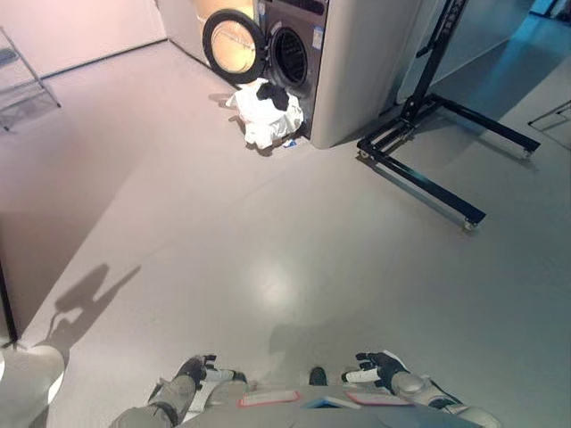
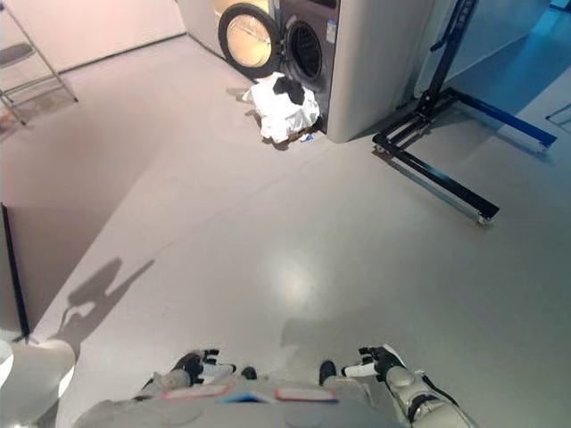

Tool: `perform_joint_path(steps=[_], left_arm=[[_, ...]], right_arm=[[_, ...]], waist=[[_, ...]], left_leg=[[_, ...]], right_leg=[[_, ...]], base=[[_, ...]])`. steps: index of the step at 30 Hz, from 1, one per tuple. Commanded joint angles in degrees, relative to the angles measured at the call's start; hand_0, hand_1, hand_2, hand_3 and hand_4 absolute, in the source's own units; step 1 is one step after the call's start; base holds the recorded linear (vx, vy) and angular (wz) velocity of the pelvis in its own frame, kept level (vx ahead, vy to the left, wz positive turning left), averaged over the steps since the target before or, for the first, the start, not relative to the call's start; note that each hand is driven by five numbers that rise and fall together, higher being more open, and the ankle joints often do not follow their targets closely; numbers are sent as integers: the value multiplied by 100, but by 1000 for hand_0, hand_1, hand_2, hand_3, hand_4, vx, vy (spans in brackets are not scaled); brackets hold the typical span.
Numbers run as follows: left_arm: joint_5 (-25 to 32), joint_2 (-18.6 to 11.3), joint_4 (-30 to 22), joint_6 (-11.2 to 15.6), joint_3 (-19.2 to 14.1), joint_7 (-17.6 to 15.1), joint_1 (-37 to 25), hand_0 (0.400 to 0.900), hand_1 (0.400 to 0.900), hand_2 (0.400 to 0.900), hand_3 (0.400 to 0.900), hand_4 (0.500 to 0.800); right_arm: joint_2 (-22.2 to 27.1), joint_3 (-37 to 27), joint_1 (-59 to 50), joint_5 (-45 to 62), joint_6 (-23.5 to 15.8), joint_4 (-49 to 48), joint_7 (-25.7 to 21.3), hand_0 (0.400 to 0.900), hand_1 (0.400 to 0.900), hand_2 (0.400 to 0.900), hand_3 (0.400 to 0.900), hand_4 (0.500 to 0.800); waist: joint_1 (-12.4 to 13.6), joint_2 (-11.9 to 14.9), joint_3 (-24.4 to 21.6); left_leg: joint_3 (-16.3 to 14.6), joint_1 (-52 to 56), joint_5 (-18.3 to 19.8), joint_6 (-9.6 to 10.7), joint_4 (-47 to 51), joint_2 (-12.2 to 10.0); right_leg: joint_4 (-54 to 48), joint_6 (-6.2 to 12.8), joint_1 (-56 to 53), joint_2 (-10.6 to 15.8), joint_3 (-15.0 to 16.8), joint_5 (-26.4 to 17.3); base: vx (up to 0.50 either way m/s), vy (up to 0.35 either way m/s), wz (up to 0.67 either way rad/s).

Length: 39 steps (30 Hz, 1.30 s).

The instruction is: Put the clothes in the basket into the washing machine.

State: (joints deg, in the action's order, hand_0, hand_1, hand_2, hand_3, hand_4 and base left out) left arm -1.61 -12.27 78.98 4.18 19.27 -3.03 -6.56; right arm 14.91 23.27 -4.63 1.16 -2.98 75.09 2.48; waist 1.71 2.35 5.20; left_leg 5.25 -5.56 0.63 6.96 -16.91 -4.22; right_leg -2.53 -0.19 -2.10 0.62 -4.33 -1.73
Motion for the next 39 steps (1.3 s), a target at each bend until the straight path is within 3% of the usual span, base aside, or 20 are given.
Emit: perform_joint_path(steps=[1,5,8,11,15,16,17,18,19,20,22,23,24,27,29,30,32,36,37,39], left_arm=[[62,-31,-34,8,146,-42,-214,900,900,900,900,800],[83,-36,29,14,85,-73,-142,900,900,900,900,800],[14,-13,37,48,151,-131,-151,900,900,900,900,800],[-18,17,25,71,162,-134,-109,900,900,900,900,800],[-49,-25,43,85,220,-77,-43,900,900,900,900,800],[-39,-49,23,87,233,-58,-57,900,900,900,900,800],[-44,-90,-9,88,262,-31,-87,900,900,900,900,800],[-44,-88,-9,88,262,-31,-88,900,900,900,900,800],[-48,-135,-75,83,269,-16,-143,900,900,900,900,800],[-24,-172,-139,82,279,-28,-198,900,900,900,900,800],[-1,-199,-182,81,270,-34,-248,900,900,900,900,800],[76,-242,-208,85,255,-40,-323,900,900,900,900,800],[87,-241,-192,93,251,-32,-356,900,900,900,900,800],[135,-217,-203,133,278,-10,-406,900,900,900,900,800],[176,-203,-195,163,291,3,-437,900,900,900,900,800],[183,-115,-127,198,301,47,-473,900,900,900,900,800],[216,-79,-119,261,240,103,-487,900,900,900,900,800],[247,-50,-131,298,160,104,-468,900,900,900,900,800],[206,-14,-143,293,157,106,-406,900,900,900,900,800],[273,15,-260,364,170,57,-341,900,900,900,900,800]], right_arm=[[151,208,-173,168,-54,79,-18,900,900,900,900,800],[194,126,-186,209,-42,162,-50,900,900,900,900,800],[187,136,-227,203,-69,210,-112,900,900,900,900,800],[184,109,-245,227,-91,214,-135,900,900,900,900,800],[75,68,-143,207,-76,265,-81,900,900,900,900,800],[47,57,-112,234,-80,271,-64,900,900,900,900,800],[28,-45,-86,291,-89,283,-52,900,900,900,900,800],[30,-46,-87,291,-89,283,-52,900,900,900,900,800],[57,-201,-75,350,-74,315,-51,900,900,900,900,800],[64,-218,-75,336,-74,296,-68,900,900,900,900,800],[73,-254,-63,334,-79,286,-64,900,900,900,900,800],[101,-325,-33,357,-86,271,-79,900,900,900,900,800],[104,-358,-10,377,-86,282,-70,900,900,900,900,800],[115,-429,72,431,-92,332,-91,900,900,900,900,800],[136,-461,110,476,-86,350,-116,900,900,900,900,800],[143,-505,110,507,-69,385,-109,900,900,900,900,800],[173,-555,109,513,-59,387,-74,900,900,900,900,800],[169,-573,143,515,-30,415,-44,900,900,900,900,800],[162,-578,205,510,-24,440,-46,900,900,900,900,800],[244,-546,192,588,-106,428,-68,900,900,900,900,800]], waist=[[89,227,436],[139,161,310],[204,15,193],[222,-45,52],[246,62,-299],[261,125,-316],[249,228,-347],[260,212,-359],[184,150,-248],[102,62,-132],[16,-39,-50],[-161,-224,156],[-260,-282,229],[-464,-368,317],[-574,-358,346],[-679,-244,279],[-834,-163,182],[-906,-213,131],[-897,-205,43],[-913,-259,-80]], left_leg=[[1,-1101,-907,-277,-1926,305],[-433,-1600,-1015,-191,-933,34],[-656,-1396,-1350,-103,1375,-276],[-886,-1389,-1484,-63,2110,-346],[-945,-1086,-1538,-272,1969,-106],[-942,-1008,-1421,-374,1865,-7],[-937,-790,-1085,-629,1708,318],[-940,-809,-1084,-626,1701,298],[-884,-510,-728,-869,1528,498],[-821,-290,-628,-976,1541,523],[-764,-70,-540,-1054,1594,535],[-633,357,-476,-1120,1762,497],[-541,557,-469,-1125,1850,492],[-337,944,-303,-1092,1979,510],[-241,1213,-88,-1039,2028,534],[-130,1624,245,-920,2142,637],[49,2011,538,-801,2188,639],[193,2486,733,-652,2139,449],[248,2522,754,-576,2002,399],[314,2446,357,-361,1118,181]], right_leg=[[175,-31,-629,15,106,586],[85,-10,-897,5,124,828],[-104,149,-1273,-29,294,1060],[-104,269,-1482,67,434,1191],[462,527,-1553,394,584,1105],[810,619,-1449,486,635,833],[1905,767,-1117,641,792,-170],[1900,765,-1098,623,804,-184],[3289,812,-603,615,807,-1063],[3950,827,-241,505,752,-1232],[4453,841,32,448,675,-1249],[5219,818,800,328,483,-972],[5256,762,1095,327,406,-769],[4615,597,1599,518,207,-323],[3918,595,1757,608,55,-213],[2039,730,1777,683,-111,-366],[642,899,1868,687,11,-677],[116,990,1794,544,149,-954],[136,937,1682,543,107,-918],[174,688,1407,309,253,-989]], base=[[102,-129,14],[282,-6,-11],[440,109,-34],[430,136,-45],[579,228,-38],[455,206,-10],[447,205,-11],[600,336,12],[420,295,24],[607,402,43],[394,231,44],[453,183,58],[454,187,56],[460,41,47],[608,-87,44],[680,-200,44],[780,-230,51],[522,-180,28],[544,-290,31],[693,-404,37]])
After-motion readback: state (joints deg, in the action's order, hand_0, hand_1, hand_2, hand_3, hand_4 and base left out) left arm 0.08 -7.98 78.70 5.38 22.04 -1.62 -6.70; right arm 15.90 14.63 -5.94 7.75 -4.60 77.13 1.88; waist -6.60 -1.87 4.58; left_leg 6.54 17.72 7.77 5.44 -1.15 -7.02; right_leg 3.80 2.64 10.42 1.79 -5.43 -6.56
